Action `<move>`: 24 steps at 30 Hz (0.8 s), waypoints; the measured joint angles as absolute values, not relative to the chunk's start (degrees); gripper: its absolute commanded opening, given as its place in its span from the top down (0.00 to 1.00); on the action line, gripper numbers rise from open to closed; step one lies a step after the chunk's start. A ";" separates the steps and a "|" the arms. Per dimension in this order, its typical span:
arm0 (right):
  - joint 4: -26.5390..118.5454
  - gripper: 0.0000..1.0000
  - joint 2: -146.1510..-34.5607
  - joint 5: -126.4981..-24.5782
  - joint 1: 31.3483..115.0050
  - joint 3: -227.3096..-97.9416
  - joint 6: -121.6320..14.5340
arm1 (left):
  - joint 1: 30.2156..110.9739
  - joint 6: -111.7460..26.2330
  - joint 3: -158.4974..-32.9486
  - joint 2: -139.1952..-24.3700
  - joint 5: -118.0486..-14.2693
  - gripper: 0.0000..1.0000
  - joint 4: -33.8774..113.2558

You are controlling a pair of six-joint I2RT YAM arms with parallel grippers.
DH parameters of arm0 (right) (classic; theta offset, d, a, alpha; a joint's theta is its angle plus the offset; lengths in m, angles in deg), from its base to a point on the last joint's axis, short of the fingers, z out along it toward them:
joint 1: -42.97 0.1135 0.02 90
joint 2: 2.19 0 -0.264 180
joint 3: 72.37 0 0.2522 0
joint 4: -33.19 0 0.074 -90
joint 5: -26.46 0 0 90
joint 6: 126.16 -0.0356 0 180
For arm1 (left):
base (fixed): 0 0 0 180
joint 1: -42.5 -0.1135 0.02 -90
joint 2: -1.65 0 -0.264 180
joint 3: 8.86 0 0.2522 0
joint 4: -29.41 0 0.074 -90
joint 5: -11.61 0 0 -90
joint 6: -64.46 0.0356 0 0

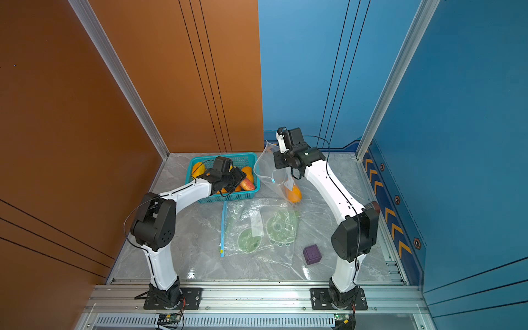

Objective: Place the mango in a zip-top bag and seal the zipper
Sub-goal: Pick up the mango from the basket.

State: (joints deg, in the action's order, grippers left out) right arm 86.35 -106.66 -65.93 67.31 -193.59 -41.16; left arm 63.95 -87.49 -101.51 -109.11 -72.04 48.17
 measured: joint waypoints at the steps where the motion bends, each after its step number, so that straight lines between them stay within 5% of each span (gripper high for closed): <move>1: 86.42 1.00 -106.92 -65.95 67.36 -193.59 -41.05 | 63.95 -87.56 -101.51 -109.16 -72.02 0.36 48.17; 5: 86.42 1.00 -107.33 -65.95 67.47 -193.59 -41.03 | 63.95 -87.71 -101.71 -109.55 -71.84 0.43 48.23; 15: 86.40 1.00 -107.33 -65.93 67.81 -193.00 -41.03 | 63.95 -88.39 -102.36 -110.08 -71.69 0.90 48.73; 24: 86.37 1.00 -107.33 -64.88 67.84 -192.70 -41.07 | 63.97 -85.41 -102.67 -107.39 -73.81 0.93 49.26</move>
